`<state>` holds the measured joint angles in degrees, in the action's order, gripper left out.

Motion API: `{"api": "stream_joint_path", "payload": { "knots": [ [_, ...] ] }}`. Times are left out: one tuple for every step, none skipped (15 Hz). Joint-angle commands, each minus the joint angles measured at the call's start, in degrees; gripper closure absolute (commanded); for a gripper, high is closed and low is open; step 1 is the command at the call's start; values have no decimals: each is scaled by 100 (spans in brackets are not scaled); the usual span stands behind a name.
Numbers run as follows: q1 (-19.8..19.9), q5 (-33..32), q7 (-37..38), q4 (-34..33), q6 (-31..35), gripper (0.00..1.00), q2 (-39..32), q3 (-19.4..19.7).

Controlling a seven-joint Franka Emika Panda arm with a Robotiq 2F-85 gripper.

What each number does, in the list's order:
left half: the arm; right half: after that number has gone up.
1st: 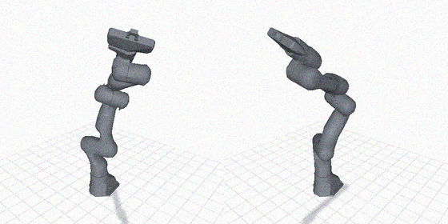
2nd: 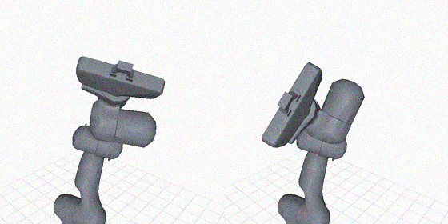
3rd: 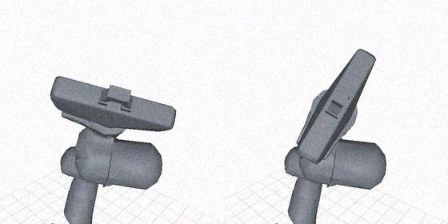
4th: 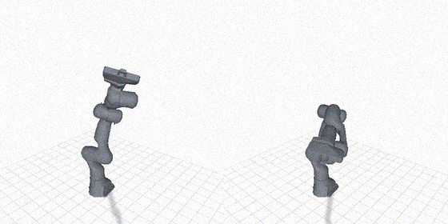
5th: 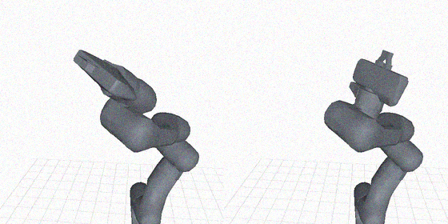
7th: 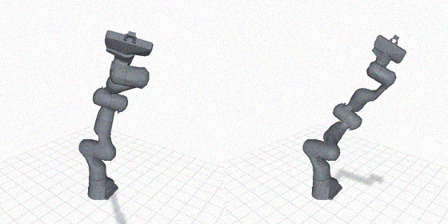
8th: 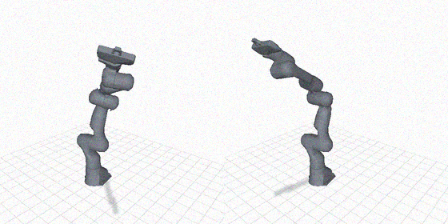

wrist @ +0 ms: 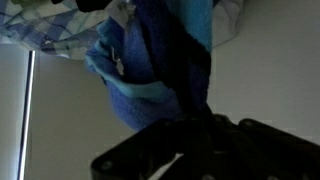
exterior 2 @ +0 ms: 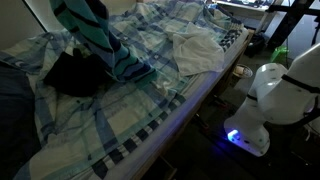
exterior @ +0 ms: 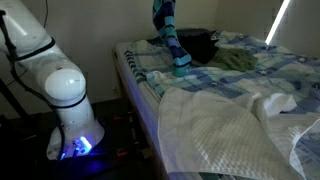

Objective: Unfold the blue towel.

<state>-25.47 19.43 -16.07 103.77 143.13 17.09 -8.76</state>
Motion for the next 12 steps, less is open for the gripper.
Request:
{"api": "stream_joint_path", "payload": {
  "knots": [
    [21, 112, -321, -805, -408, 99, -499, -123],
    [50, 98, -322, -959, -460, 99, -606, -172],
    [66, 122, -369, -1117, -538, 99, -701, -197],
    [84, 140, -410, -1268, -602, 99, -786, -221],
    [106, 134, -406, -1404, -645, 99, -870, -253],
    [123, 159, -426, -1517, -701, 99, -929, -270],
    [147, 154, -413, -1637, -752, 99, -993, -296],
    [168, 161, -403, -1761, -807, 99, -1045, -321],
    [186, 159, -398, -1857, -832, 99, -1077, -343],
    [205, 154, -389, -1952, -858, 99, -1096, -363],
    [223, 143, -381, -2024, -877, 99, -1113, -382],
    [240, 167, -390, -2070, -890, 99, -1102, -387]
  ]
}}
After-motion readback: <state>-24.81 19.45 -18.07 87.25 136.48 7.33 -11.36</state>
